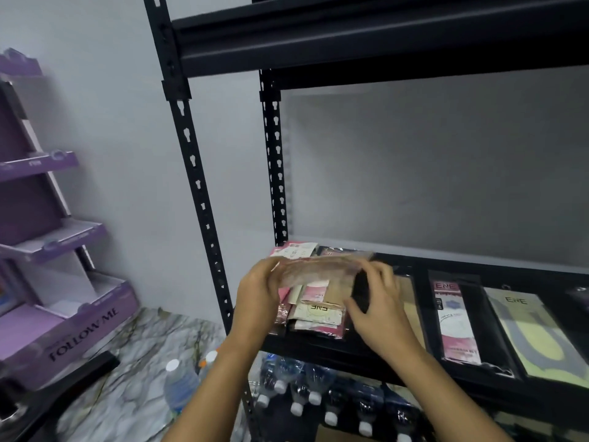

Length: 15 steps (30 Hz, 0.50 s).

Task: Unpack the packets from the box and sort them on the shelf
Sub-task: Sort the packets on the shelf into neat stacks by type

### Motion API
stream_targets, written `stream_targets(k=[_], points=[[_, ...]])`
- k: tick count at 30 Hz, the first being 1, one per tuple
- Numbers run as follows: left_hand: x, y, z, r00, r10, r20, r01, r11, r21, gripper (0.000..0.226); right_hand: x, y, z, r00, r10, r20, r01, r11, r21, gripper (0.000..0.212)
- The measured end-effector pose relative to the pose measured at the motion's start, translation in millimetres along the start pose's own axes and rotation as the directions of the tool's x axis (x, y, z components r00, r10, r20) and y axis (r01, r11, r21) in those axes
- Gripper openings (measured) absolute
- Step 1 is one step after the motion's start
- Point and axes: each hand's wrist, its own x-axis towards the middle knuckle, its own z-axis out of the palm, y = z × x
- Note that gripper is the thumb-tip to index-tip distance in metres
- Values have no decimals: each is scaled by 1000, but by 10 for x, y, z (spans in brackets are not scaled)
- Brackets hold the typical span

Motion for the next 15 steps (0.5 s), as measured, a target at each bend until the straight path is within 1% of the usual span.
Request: stream_targets(k=[3, 5, 6, 7, 8, 9, 10, 11, 12, 13, 14, 15], points=[[98, 195, -131, 994, 11, 105, 4, 989, -147, 18, 55, -37, -210, 997, -73, -37, 65, 979, -192, 76], [154, 290, -178, 986, -7, 169, 44, 975, -216, 18, 77, -29, -320, 996, -91, 9, 90, 956, -280, 70], [179, 327, -183, 980, -21, 197, 73, 963, -258, 17, 75, -23, -368, 997, -50, 66, 66, 965, -254, 60], [199, 382, -178, 974, -37, 222, 104, 949, -297, 15, 66, -24, -407, 990, 17, 138, 8, 983, -182, 46], [213, 422, -161, 969, -51, 242, 127, 941, -312, 14, 47, -25, -434, 974, 79, 213, -59, 993, -100, 30], [220, 446, -134, 967, -57, 246, 133, 943, -305, 13, 24, -19, -448, 959, 113, 259, -104, 993, -47, 18], [225, 445, -98, 973, -52, 226, 116, 953, -280, 13, 0, -5, -452, 953, 130, 272, -125, 991, -38, 13], [218, 433, -59, 982, -46, 185, 90, 966, -242, 18, -28, 15, -455, 951, 150, 271, -147, 989, -33, 13], [196, 414, -17, 990, -48, 131, 74, 975, -207, 29, -59, 43, -459, 949, 172, 263, -172, 985, -22, 14], [152, 387, 31, 994, -76, 84, 91, 975, -202, 41, -91, 79, -465, 948, 201, 245, -209, 978, 6, 14], [78, 385, 74, 990, -132, 56, 142, 959, -245, 53, -131, 118, -476, 945, 235, 226, -254, 966, 57, 13], [-17, 386, 122, 977, -205, 57, 213, 925, -316, 60, -172, 161, -483, 939, 272, 212, -303, 944, 130, 10]])
